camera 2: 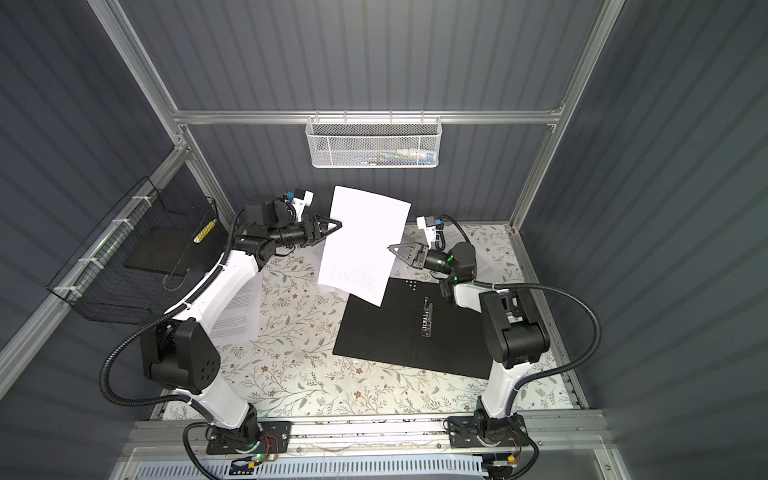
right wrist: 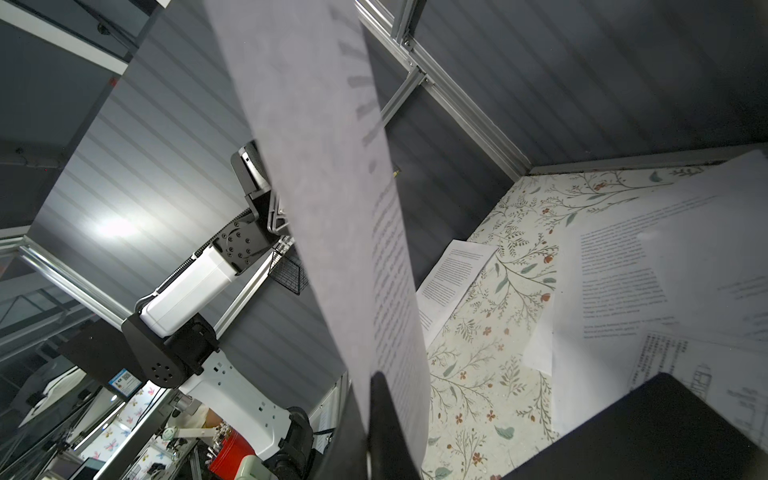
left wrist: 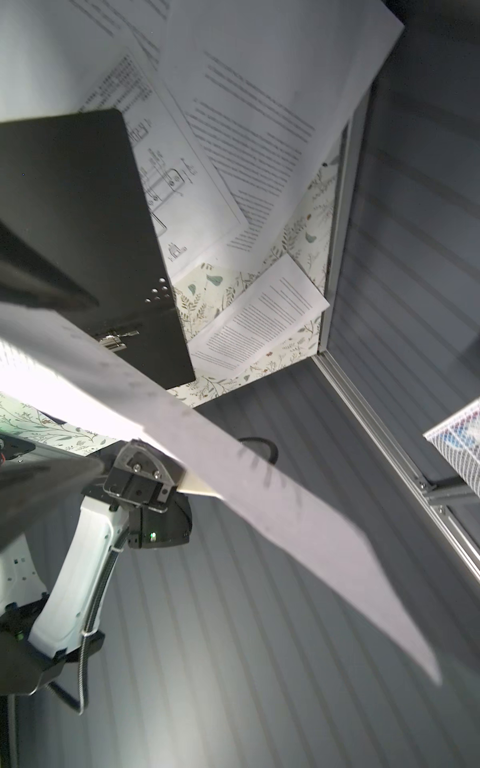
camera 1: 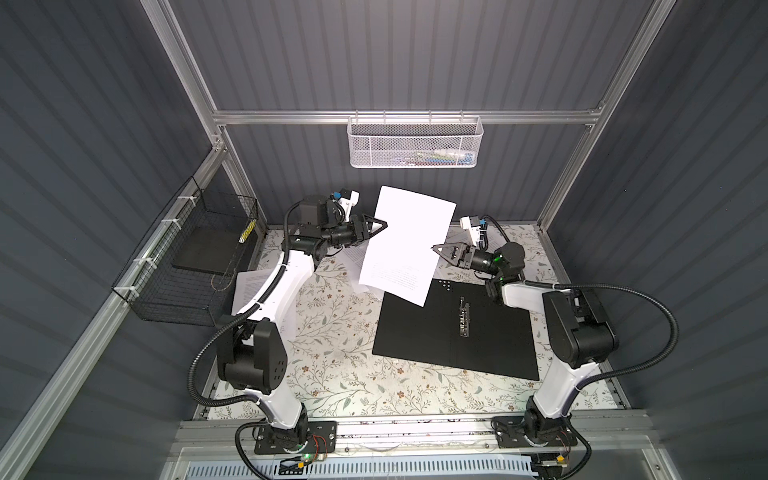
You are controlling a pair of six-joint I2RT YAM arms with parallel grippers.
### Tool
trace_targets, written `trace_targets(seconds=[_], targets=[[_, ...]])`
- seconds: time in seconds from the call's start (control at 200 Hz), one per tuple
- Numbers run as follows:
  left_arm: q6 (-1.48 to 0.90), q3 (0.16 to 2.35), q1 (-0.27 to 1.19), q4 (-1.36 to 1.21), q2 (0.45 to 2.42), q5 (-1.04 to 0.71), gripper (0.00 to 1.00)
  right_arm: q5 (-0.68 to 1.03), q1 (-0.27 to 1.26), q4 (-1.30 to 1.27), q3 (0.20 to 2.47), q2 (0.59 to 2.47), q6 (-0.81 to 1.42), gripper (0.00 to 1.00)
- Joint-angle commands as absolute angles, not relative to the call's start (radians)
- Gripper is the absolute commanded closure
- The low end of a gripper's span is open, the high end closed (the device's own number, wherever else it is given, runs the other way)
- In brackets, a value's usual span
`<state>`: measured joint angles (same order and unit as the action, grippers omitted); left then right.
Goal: Put the files into the folder
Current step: 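Grasp the raised paper with the right gripper while the left gripper releases it, then lower the paper onto the folder with the right gripper while the left holds the cover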
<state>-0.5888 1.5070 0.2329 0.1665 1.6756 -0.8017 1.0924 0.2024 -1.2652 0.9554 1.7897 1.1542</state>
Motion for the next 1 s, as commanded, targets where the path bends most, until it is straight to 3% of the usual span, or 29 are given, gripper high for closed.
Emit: trace_targets(seconds=[0.0,0.1,0.2,0.285,0.405,0.51,0.745,0.995], targets=[[-0.473,1.443,0.237,0.315,1.609,-0.657,0.17,1.052,0.158,-1.174,0.934,1.679,1.140,1.00],[-0.398,1.405,0.307,0.412,1.573,-0.466,0.10,1.051,0.115,-1.057,0.914,1.613,1.158,1.00],[-0.334,1.370,0.454,0.490,1.576,-0.225,0.08,1.034,0.057,-0.983,0.864,1.538,1.192,1.00],[-0.328,1.340,0.563,0.476,1.616,-0.159,0.08,1.011,0.010,-0.836,0.824,1.445,1.140,1.00],[-0.304,1.381,0.731,0.495,1.742,-0.045,0.08,0.898,-0.028,-0.357,0.839,1.260,0.877,1.00],[-0.290,1.476,0.839,0.528,1.868,0.044,0.08,0.863,-0.068,-0.216,0.836,1.156,0.834,1.00],[-0.287,1.539,0.905,0.517,2.014,0.098,0.08,0.790,-0.154,0.062,0.854,0.999,0.737,1.00],[-0.332,1.554,0.909,0.549,2.088,0.248,0.06,0.809,-0.161,0.085,0.841,0.974,0.729,1.00]])
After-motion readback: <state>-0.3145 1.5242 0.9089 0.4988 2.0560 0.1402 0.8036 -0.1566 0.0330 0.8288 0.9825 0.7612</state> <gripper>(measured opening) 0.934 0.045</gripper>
